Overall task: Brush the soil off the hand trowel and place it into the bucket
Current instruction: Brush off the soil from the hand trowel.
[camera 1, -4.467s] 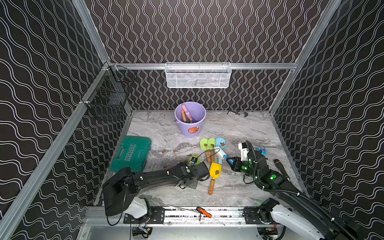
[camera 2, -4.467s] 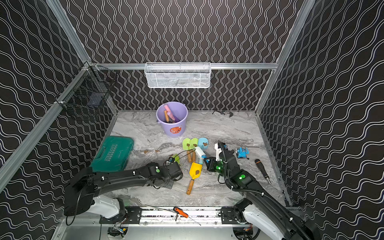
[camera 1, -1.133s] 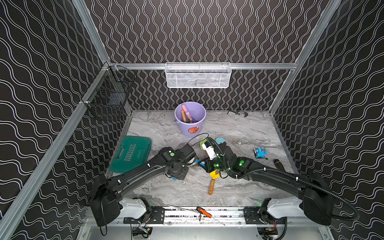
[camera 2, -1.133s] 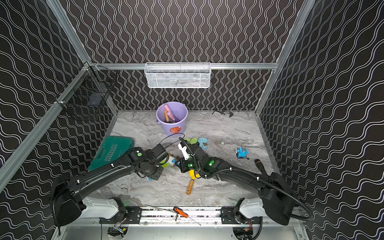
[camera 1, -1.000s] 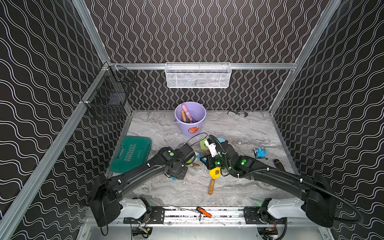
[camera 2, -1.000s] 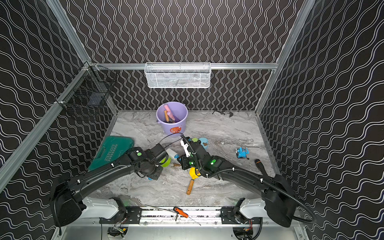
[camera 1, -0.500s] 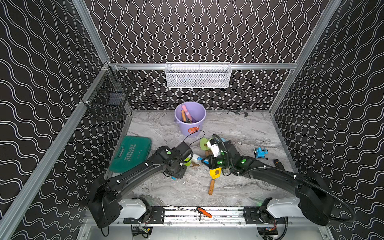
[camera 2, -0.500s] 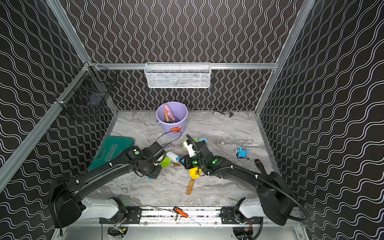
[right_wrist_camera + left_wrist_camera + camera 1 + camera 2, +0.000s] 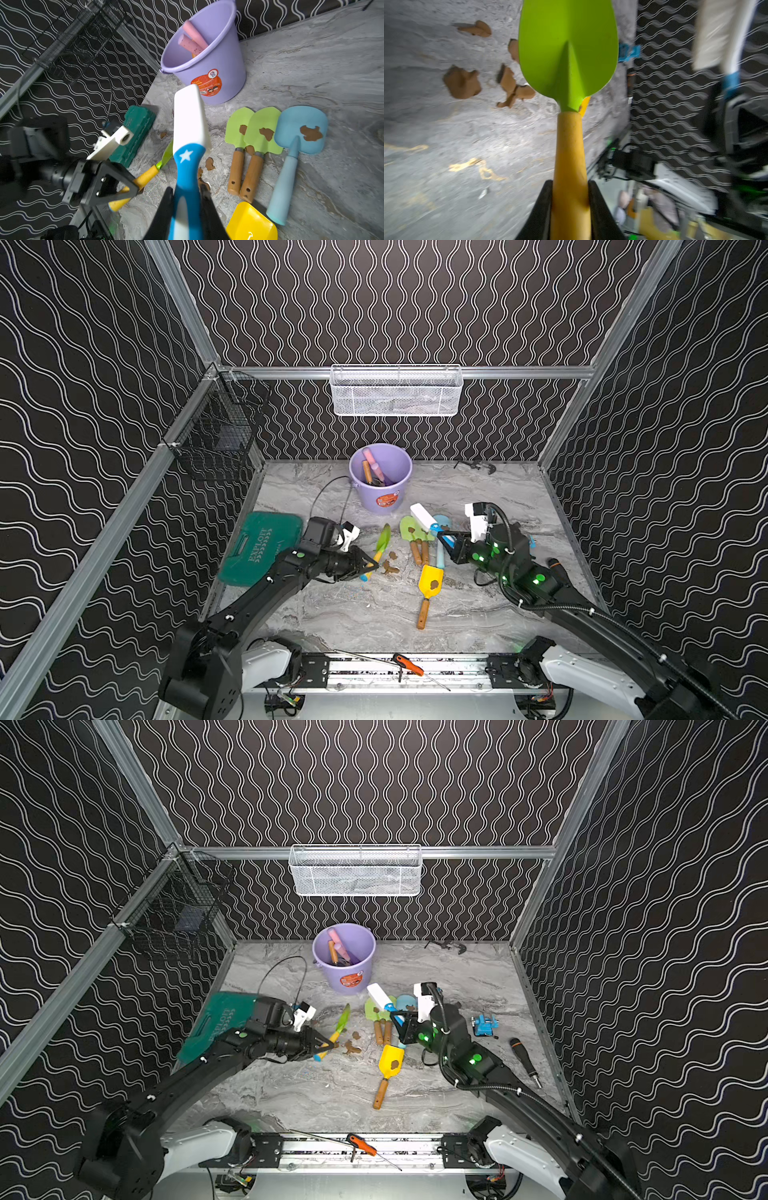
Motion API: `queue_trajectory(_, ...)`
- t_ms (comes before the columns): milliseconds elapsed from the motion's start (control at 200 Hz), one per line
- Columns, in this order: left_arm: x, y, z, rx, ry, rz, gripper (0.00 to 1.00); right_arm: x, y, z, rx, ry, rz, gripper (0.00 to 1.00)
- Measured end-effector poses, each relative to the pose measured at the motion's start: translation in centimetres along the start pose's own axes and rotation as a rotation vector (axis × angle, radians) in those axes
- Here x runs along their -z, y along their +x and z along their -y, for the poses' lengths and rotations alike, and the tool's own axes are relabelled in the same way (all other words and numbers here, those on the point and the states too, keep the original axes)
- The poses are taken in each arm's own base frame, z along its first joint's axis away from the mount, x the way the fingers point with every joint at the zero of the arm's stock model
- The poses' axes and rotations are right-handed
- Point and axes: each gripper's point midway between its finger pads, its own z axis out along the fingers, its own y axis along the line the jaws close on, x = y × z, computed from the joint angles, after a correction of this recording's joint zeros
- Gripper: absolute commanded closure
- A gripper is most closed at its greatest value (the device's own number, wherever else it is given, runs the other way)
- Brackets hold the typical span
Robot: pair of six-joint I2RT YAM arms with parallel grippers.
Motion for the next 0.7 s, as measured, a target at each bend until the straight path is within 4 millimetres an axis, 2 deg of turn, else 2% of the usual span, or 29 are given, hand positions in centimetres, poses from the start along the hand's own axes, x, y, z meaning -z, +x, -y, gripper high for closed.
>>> queue_trajectory(110,0.0,-2.1,0.8,0.172,0.225,0.03,1.0,0.9,-0.3,0.1,-0.068,-0.035,0.056,1.0)
queue_trajectory(240,0.2,-3.6,2.7,0.25,0.418,0.017,1.0,0.8,0.1,-0.7,-0.154,-0.135,0.072,1.0)
queue_trajectory(315,0.5,-3.5,3.3,0.292,0.473,-0.003,1.0,0.1,0.8,-1.1,-0.205,-0.188,0.053,1.0)
queue_trajectory(390,1.1,-3.3,4.5,0.255,0.522,-0.007,1.0,-0.6,1.2,-1.5,-0.243,-0.227,0.032,1.0)
queue_trajectory(505,2.0,-3.0,5.9,0.221,0.569,-0.015,1.0,-1.2,0.7,-2.6,-0.262,-0.286,0.027,1.0)
queue_trajectory(701,2.3,-2.5,5.8,0.217,0.582,-0.017,1.0,-2.3,-0.1,-4.2,-0.261,-0.347,0.009,1.0)
